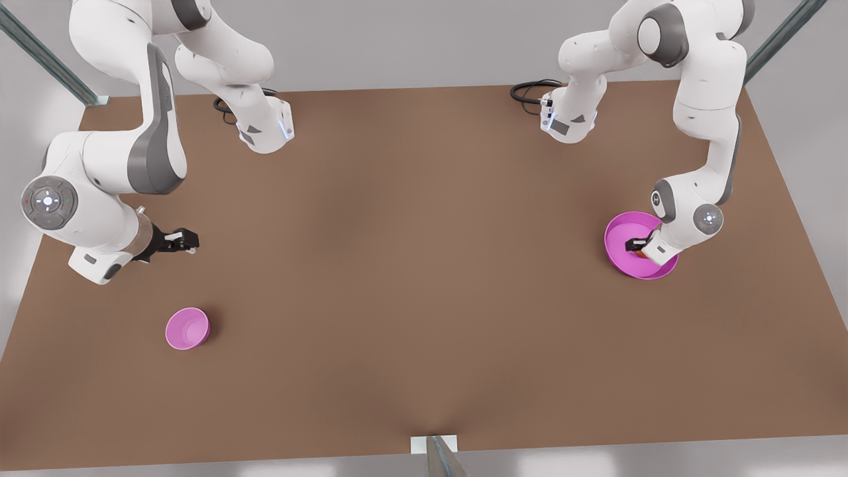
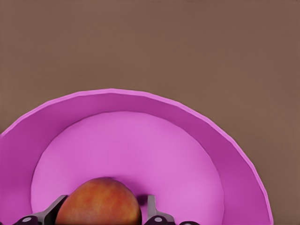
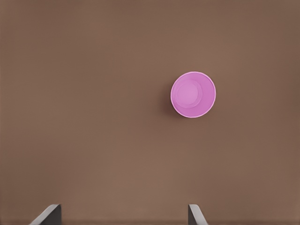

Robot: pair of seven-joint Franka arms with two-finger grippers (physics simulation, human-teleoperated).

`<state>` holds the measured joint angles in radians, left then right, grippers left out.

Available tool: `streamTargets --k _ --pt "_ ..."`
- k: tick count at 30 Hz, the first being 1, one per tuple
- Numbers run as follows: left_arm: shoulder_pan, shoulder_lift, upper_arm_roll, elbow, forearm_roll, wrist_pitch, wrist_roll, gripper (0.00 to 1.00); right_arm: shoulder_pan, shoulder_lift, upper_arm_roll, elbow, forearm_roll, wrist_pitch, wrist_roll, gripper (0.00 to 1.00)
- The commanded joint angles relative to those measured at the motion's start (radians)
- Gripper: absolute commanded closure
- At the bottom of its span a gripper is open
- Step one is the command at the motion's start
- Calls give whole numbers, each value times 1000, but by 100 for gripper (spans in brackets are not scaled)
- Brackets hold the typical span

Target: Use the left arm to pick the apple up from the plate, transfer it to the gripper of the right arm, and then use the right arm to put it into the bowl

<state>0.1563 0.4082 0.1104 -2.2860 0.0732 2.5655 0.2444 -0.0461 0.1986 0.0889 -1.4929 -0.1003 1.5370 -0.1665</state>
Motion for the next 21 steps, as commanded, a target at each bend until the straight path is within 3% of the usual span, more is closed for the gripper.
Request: streamTargets --k 1,3,9,16,21 --pt "0 0 0 0 2 12 10 14 0 -1 0 0 1 -2 -2 0" --pt "0 1 0 0 2 12 10 24 0 1 0 -1 1 0 -2 0" --pt "0 4 0 -1 2 5 10 31 0 4 0 -1 1 0 -2 0" --pt "2 -3 -1 0 -1 -16 9 31 0 4 0 -1 1 -5 -2 0" --pt "-8 -71 -4 25 -50 -218 9 32 0 5 0 0 -1 -2 -4 0"
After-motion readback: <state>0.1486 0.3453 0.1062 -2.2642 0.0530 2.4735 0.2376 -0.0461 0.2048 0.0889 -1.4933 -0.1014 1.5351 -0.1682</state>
